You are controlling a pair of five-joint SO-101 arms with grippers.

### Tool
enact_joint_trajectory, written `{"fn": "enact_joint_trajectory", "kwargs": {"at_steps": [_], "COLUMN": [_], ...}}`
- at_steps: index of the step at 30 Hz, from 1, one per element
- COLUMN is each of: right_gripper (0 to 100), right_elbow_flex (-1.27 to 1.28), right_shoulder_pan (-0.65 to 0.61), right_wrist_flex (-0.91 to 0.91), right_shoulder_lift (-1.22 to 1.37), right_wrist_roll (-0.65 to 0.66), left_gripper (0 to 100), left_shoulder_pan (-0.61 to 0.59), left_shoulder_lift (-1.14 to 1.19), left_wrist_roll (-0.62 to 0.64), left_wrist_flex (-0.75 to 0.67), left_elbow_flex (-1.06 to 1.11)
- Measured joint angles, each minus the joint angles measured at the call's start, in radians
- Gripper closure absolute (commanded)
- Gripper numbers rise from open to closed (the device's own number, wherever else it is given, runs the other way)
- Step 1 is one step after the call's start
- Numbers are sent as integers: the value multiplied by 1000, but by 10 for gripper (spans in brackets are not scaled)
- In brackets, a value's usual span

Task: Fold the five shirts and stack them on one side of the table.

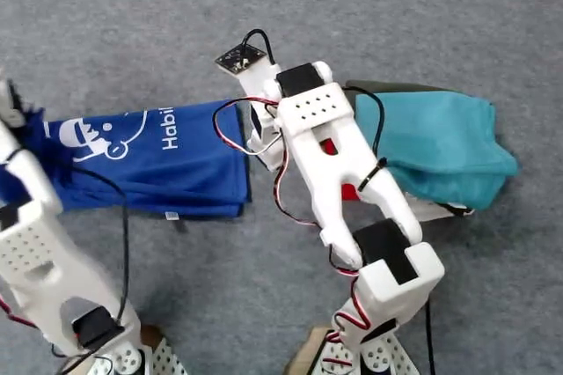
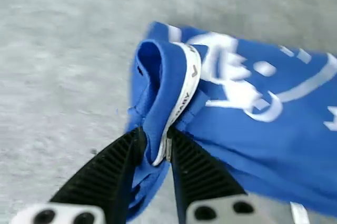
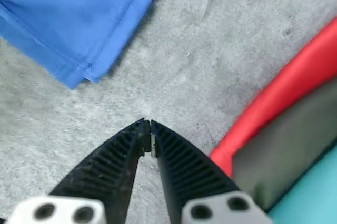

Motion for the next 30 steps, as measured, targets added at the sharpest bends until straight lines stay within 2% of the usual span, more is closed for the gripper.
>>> {"fn": "enact_joint_trajectory", "kwargs": {"at_steps": [5,11,22,25,30], "right_gripper": [995,995,995,995,995], "right_elbow_flex": [0,0,0,0,0], "right_shoulder_pan": [68,107,112,112,133], "right_wrist_flex": [6,6,-3,-3,-3], "right_shoulder_lift": [0,0,0,0,0], "right_wrist_roll": [0,0,0,0,0], "left_gripper": [981,981,981,981,981], "left_shoulder_pan": [143,299,701,761,795], "left_shoulder_lift": [-84,-98,-100,-100,-100], "left_wrist_roll": [63,212,497,526,537], "left_wrist_flex": [0,0,-17,-40,-43], "left_elbow_flex": [141,230,233,238,264]}}
